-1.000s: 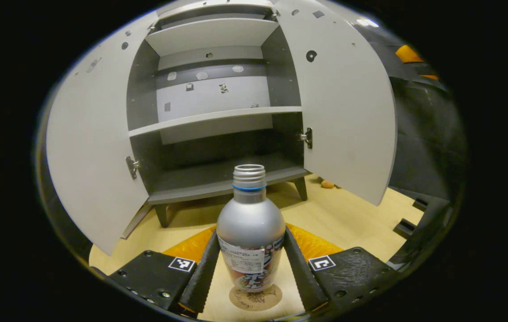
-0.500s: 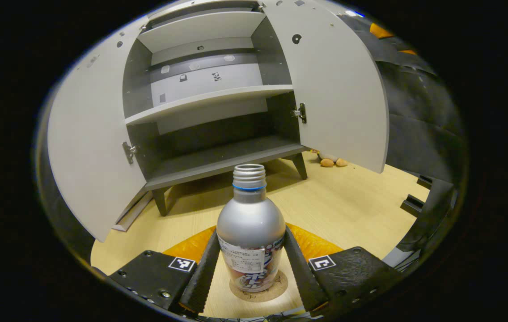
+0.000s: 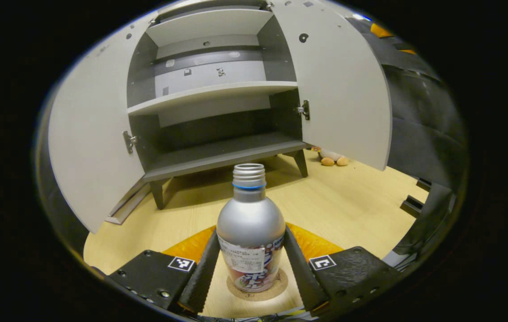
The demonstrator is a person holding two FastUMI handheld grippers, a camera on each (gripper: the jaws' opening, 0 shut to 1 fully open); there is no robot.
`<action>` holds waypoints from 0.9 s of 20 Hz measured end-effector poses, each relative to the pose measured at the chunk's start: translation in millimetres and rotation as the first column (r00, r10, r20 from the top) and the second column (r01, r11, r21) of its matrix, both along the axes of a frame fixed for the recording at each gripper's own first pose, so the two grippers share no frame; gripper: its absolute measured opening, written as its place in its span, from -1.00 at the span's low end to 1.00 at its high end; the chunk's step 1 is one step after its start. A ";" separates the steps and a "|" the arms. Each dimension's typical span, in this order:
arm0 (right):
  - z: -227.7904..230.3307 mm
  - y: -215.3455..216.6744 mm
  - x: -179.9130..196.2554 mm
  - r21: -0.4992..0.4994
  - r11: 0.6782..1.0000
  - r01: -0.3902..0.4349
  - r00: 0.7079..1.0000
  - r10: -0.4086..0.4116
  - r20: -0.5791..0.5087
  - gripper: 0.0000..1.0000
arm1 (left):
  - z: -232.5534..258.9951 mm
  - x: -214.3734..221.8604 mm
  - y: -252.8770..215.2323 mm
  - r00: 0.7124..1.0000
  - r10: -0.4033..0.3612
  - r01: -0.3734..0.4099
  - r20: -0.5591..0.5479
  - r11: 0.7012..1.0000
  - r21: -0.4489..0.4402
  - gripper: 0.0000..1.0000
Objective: Grasp the bottle in the cabinet with the left hand and place it on the coaster, then close the right door with the right hand and the left door with the left hand.
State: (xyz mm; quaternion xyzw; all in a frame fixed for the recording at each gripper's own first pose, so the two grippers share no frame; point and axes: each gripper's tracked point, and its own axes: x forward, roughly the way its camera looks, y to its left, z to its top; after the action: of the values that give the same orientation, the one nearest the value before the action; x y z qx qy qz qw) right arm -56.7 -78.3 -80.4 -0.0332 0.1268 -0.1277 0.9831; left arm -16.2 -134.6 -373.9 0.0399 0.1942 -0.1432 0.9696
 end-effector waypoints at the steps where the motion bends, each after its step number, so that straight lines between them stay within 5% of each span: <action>1: -1.0 -1.6 0.8 0.002 1.000 0.003 1.000 -0.003 0.002 0.96 | 0.1 -0.4 1.6 1.000 0.004 -0.004 -0.002 1.000 0.003 0.66; 13: 5.6 -9.2 17.2 0.007 1.000 -0.001 1.000 0.001 0.021 0.96 | -11.7 -11.5 15.1 0.997 0.033 -0.031 -0.071 0.999 0.020 0.66; 18: 15.2 -20.1 25.9 0.008 1.000 -0.002 0.999 0.001 0.053 1.00 | -4.5 -14.6 24.0 0.993 0.079 -0.076 -0.083 0.996 0.043 0.94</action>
State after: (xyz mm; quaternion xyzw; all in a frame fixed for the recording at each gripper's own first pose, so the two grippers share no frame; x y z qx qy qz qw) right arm -30.8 -98.4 -65.2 -0.0258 0.1012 -0.1272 0.9864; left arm -30.8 -110.6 -378.4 0.0456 0.2391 -0.1030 0.9644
